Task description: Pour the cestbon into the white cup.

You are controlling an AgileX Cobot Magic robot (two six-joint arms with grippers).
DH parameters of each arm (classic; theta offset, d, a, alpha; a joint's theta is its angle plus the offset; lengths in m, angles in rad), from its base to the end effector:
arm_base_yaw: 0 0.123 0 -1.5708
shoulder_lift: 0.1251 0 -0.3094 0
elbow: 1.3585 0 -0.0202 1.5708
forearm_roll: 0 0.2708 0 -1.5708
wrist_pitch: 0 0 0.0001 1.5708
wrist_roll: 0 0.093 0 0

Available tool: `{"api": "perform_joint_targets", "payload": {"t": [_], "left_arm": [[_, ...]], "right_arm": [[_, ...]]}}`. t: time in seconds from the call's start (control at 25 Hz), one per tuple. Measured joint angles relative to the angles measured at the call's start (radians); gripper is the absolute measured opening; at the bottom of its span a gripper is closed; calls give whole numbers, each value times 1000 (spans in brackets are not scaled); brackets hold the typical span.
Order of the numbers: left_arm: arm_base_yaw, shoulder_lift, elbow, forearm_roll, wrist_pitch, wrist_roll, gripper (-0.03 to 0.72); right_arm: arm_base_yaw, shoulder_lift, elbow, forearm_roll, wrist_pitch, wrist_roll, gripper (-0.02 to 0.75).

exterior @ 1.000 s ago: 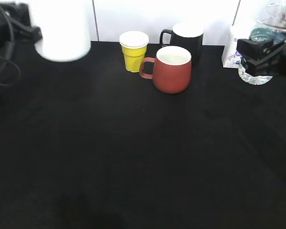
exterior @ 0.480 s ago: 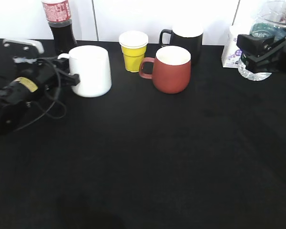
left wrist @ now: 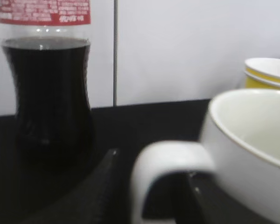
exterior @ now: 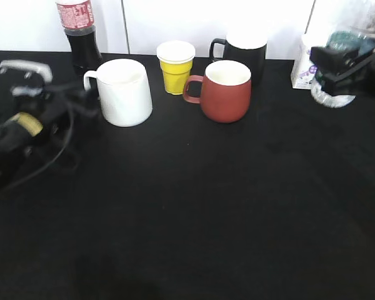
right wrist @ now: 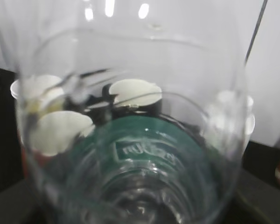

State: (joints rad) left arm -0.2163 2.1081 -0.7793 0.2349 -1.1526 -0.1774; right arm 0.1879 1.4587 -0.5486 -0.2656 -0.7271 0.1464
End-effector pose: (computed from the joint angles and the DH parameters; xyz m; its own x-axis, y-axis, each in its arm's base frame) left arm 0.3741 -0.1024 0.1081 -0.1301 -0.0519 -0.9901 0.4073 0.9077 -0.1011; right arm 0.2858 0.0708 0.2371 -0.0919 -0.0717 -0.9932 -0.3597 0.9324 -0.0340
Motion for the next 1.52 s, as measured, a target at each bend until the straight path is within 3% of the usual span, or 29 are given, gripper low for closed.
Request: {"api": "perform_joint_targets", "payload": {"t": [0.12, 0.24, 0.32, 0.44, 0.52, 0.6, 0.68, 0.84, 0.92, 1.0, 1.08, 1.24, 1.32, 1.4, 1.52], "left_arm": [[-1, -110, 148, 21, 3, -3, 291], [-1, -288, 263, 45, 4, -3, 291], [-1, -390, 287, 46, 24, -3, 291], [-1, -488, 288, 47, 42, -3, 291], [-1, -538, 289, 49, 111, -3, 291], [-1, -541, 289, 50, 142, -3, 291], [-1, -541, 289, 71, 202, -16, 291], [-8, -610, 279, 86, 643, -169, 309], [-49, -673, 198, 84, 941, -223, 312], [-97, -726, 139, 78, 1153, -230, 314], [-169, -856, 58, 6, 1403, -233, 314], [-221, -1069, 35, -15, 1668, -233, 314], [-241, -1216, 35, -35, 1832, -175, 314], [-244, -1425, 34, -116, 1989, -37, 314], [-244, -1679, 41, -151, 2140, 4, 314]], "right_arm": [[0, 142, -35, 74, -3, -24, 482], [0, 378, -120, 174, -174, -105, 482], [0, 474, -144, 282, -193, -107, 482], [0, 496, -149, 289, -206, -110, 482], [0, 482, -151, 289, -165, -110, 547], [0, 425, -150, 293, -17, -110, 599], [0, 349, -124, 295, 37, -101, 607], [0, 201, -113, 295, 376, -38, 607], [0, 86, -113, 295, 576, -35, 606], [0, -45, -112, 289, 743, -34, 596], [0, -158, -112, 291, 883, -37, 595], [0, -369, -112, 299, 1113, -63, 595], [0, -547, -113, 365, 1265, -133, 594], [0, -777, -113, 425, 1460, -173, 594], [0, -1105, -115, 445, 1689, -180, 594]]}}
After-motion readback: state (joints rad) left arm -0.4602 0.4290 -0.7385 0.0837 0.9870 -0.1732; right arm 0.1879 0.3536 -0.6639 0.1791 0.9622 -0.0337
